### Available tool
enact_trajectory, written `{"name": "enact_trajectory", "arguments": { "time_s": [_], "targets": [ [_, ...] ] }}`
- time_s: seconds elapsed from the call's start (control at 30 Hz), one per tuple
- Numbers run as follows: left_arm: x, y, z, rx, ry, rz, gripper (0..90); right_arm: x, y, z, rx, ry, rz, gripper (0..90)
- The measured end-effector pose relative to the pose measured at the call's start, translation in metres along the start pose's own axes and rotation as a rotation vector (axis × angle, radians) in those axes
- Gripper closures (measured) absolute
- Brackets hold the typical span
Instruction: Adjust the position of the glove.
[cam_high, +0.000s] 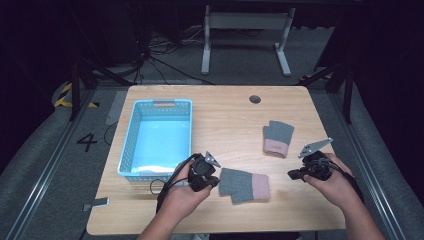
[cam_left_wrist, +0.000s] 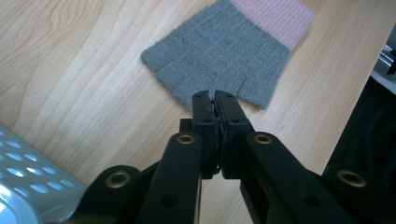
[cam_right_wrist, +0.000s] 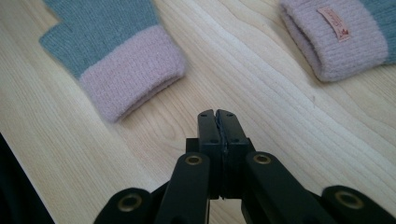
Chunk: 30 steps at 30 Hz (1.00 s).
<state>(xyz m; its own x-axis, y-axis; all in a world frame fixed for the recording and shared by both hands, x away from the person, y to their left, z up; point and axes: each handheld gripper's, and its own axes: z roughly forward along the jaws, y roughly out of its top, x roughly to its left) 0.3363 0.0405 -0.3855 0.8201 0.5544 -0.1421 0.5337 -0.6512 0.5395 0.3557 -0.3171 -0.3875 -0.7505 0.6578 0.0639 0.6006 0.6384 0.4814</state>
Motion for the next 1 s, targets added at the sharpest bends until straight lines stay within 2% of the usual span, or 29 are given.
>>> {"name": "enact_trajectory", "arguments": {
  "time_s": [0.1, 0.5, 0.57, 0.7, 0.87, 1.0],
  "targets": [
    [0.001, 0.000, 0.001, 0.000, 0.008, -0.004, 89.9, 0.000, -0.001, 0.001, 0.000, 0.001, 0.001, 90.0],
    [0.000, 0.004, 0.003, -0.006, -0.012, 0.010, 90.0, 0.005, -0.003, 0.002, -0.007, 0.014, -0.002, 90.0],
    [0.000, 0.005, 0.002, -0.004, -0.017, 0.014, 90.0, 0.005, -0.004, 0.003, -0.013, 0.016, 0.009, 90.0],
    [-0.002, 0.005, 0.004, 0.005, -0.029, 0.017, 90.0, 0.008, -0.002, 0.004, -0.026, 0.046, 0.008, 90.0],
    [-0.001, 0.004, 0.007, 0.007, -0.040, 0.018, 90.0, 0.014, 0.001, 0.011, -0.024, 0.057, -0.016, 90.0],
    [0.001, 0.004, 0.012, 0.018, -0.049, 0.016, 90.0, 0.013, 0.001, 0.016, -0.021, 0.064, -0.006, 90.0]
  ]
}}
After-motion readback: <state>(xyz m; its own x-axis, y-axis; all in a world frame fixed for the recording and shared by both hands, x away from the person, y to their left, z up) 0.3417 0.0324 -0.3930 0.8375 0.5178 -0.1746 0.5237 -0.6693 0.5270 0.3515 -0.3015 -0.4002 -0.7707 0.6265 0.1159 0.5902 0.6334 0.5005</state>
